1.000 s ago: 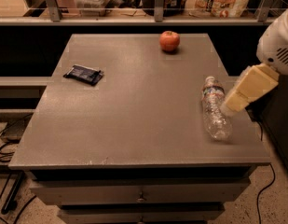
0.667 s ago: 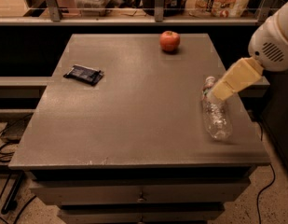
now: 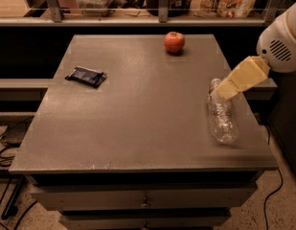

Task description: Place water bottle upright

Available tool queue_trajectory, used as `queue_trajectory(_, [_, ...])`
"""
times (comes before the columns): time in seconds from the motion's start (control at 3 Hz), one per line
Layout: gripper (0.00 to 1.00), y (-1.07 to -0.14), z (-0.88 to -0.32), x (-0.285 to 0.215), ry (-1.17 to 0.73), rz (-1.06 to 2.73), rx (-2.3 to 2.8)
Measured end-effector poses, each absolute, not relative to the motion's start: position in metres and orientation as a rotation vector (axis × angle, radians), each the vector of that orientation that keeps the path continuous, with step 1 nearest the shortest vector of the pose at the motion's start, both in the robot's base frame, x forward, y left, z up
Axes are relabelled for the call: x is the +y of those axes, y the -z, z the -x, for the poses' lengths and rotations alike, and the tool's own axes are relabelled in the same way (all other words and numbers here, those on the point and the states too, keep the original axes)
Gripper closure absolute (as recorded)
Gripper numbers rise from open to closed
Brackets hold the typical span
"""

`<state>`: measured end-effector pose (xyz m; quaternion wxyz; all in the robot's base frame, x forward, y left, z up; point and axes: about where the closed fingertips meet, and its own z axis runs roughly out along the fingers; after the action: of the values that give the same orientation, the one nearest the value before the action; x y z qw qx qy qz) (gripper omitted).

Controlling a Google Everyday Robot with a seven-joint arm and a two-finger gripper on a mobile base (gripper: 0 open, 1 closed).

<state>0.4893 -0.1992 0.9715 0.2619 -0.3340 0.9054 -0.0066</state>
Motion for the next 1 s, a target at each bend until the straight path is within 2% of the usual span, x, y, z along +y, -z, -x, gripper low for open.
queue_trajectory(1.0, [0.00, -0.920, -0.532, -0.214, -0.134, 0.654, 2.614])
